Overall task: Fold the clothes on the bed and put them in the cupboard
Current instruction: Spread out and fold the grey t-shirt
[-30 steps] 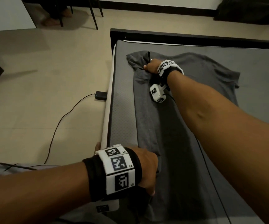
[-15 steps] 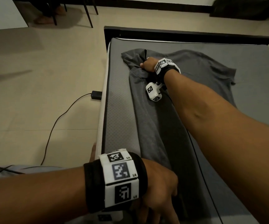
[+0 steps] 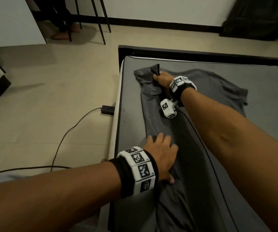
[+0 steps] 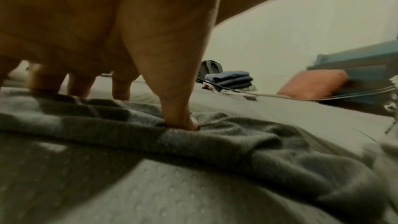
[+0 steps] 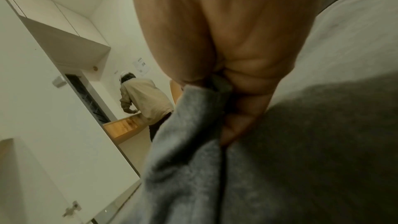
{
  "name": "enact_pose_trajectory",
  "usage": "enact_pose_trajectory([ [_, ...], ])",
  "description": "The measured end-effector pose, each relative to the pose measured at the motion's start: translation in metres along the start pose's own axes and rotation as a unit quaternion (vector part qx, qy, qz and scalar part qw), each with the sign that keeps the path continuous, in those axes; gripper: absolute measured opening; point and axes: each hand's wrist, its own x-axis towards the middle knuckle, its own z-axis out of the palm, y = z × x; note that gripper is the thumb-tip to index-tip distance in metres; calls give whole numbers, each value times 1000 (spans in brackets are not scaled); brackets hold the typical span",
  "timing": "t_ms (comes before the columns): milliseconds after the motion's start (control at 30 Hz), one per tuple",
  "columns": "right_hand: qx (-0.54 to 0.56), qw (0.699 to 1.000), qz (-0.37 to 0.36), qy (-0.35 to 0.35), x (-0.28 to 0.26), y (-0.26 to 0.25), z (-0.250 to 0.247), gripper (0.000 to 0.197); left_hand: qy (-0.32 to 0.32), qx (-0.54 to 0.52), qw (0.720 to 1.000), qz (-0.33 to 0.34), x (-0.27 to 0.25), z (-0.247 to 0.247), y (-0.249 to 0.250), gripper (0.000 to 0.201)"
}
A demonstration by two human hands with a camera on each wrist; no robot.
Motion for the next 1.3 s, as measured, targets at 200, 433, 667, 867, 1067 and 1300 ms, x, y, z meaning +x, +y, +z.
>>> enact_pose_trajectory([
  [200,62,992,47,100,6,15,-10,42,-40,-14,998,50,37,26,51,122],
  [433,49,987,99,121,9,31,-26,59,-68,5,983,173,30,7,59,46],
  [667,-97,989,79,76,8,22,-26,36,-11,-13,974,228,22,4,61,28],
  [867,-82,984,67,140,1,22,-24,31,3,-76,959,272,22,8,61,19],
  [1067,-100,983,69,141,-2,23,-28,31,-11,-119,944,308,23,12,66,48],
  [1300,-113,987,-40,111,-8,-10,-7,33,-30,-122,942,311,20,5,70,45],
])
